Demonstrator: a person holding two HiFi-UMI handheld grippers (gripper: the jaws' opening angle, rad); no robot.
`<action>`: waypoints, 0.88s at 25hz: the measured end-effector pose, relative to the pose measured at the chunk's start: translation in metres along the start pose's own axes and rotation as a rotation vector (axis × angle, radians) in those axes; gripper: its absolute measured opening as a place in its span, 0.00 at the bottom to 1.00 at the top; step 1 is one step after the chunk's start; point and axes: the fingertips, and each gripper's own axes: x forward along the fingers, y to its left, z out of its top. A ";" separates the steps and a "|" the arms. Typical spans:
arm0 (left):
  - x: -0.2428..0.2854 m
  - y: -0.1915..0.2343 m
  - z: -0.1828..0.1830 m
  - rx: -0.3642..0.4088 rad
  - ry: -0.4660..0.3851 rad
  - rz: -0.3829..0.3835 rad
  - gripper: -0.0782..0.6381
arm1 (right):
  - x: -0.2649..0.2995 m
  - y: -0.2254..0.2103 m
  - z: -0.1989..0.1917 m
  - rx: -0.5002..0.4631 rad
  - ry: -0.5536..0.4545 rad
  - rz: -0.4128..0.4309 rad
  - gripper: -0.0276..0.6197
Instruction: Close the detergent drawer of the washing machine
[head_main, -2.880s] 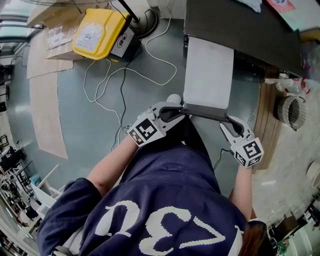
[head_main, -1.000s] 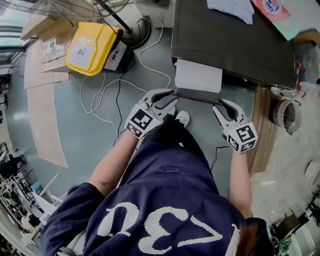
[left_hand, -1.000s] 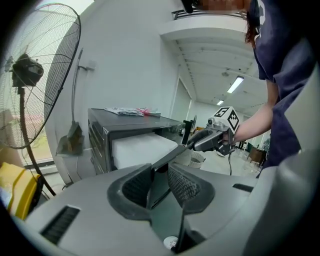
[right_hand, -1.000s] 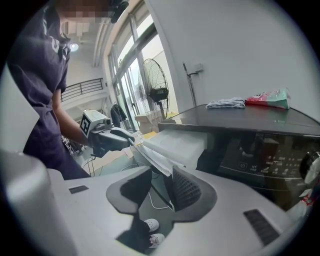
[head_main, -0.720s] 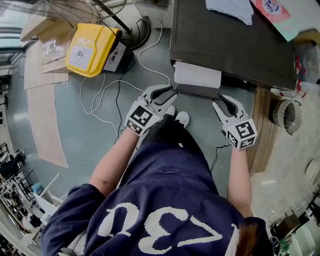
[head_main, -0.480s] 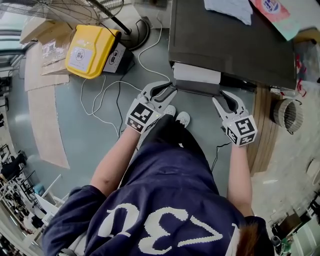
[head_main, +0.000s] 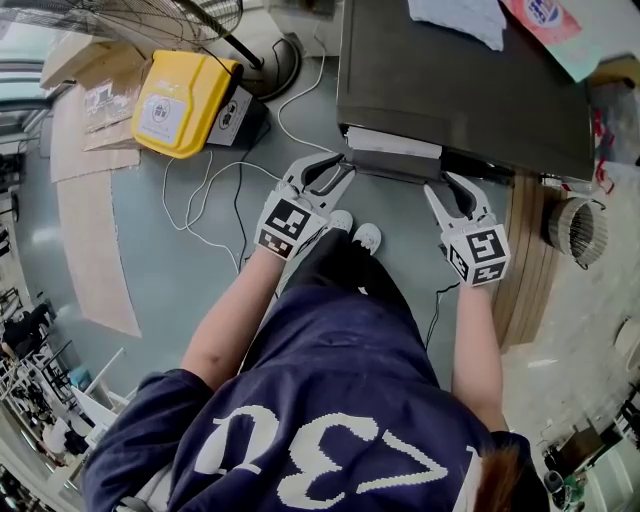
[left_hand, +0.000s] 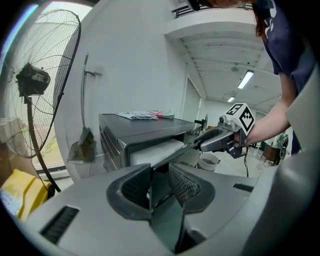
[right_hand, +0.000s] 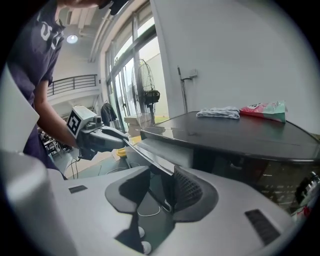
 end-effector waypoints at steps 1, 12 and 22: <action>0.001 0.001 0.001 0.000 -0.001 0.006 0.28 | 0.000 -0.001 0.001 0.000 0.000 -0.007 0.30; 0.010 0.010 0.006 -0.018 -0.011 0.049 0.28 | 0.007 -0.012 0.006 0.015 -0.001 -0.084 0.31; 0.012 0.015 0.005 -0.032 -0.019 0.079 0.29 | 0.011 -0.014 0.008 0.032 0.005 -0.127 0.32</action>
